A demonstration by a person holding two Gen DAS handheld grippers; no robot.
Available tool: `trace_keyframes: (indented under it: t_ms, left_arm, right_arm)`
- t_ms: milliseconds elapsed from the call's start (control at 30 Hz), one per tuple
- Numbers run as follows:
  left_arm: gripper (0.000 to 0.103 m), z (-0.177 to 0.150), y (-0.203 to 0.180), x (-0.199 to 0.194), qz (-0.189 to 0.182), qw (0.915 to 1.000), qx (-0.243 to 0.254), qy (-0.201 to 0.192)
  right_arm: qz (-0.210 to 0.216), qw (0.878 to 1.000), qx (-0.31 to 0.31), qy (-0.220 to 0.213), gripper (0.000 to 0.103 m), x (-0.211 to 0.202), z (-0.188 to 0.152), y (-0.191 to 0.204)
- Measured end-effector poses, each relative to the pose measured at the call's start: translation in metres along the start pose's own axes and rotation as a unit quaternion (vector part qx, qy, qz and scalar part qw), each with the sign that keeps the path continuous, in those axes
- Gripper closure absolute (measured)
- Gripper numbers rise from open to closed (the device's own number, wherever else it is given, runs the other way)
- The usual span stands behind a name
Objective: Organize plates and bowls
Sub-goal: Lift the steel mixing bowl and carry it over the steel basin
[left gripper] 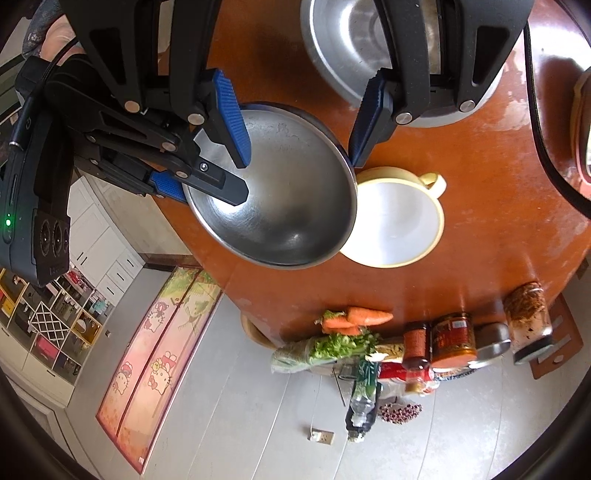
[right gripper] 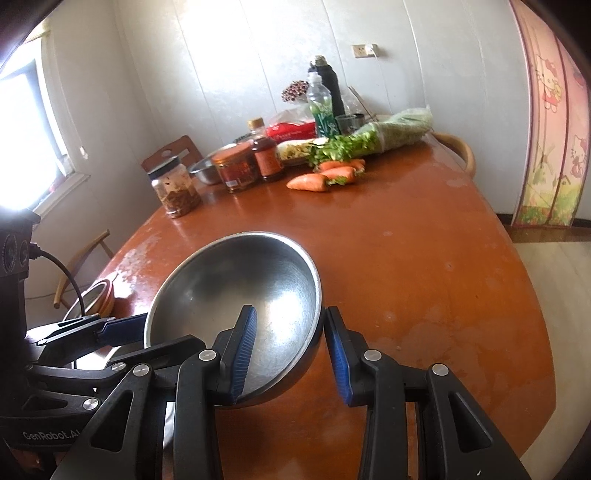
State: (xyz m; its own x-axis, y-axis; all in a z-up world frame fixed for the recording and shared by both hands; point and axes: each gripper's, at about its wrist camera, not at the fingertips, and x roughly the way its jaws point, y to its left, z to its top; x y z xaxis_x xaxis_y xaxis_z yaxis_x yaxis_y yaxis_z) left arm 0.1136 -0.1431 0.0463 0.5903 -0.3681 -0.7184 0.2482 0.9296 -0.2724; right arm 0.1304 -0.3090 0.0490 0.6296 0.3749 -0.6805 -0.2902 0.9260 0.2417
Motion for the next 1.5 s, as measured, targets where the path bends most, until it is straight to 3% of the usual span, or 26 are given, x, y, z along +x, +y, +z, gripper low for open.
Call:
trace_keyframes:
  t_ms: [467, 1500]
  left_arm:
    - [0.049, -0.010, 0.021, -0.042, 0.023, 0.9990, -0.011, -0.036]
    - [0.049, -0.038, 0.058, -0.087, 0.035, 0.9967, -0.037, -0.062]
  right_arm:
    - [0.022, 0.999, -0.029, -0.012, 0.063, -0.007, 0.005, 0.047]
    - [0.034, 0.997, -0.073, -0.014, 0.063, -0.007, -0.005, 0.110]
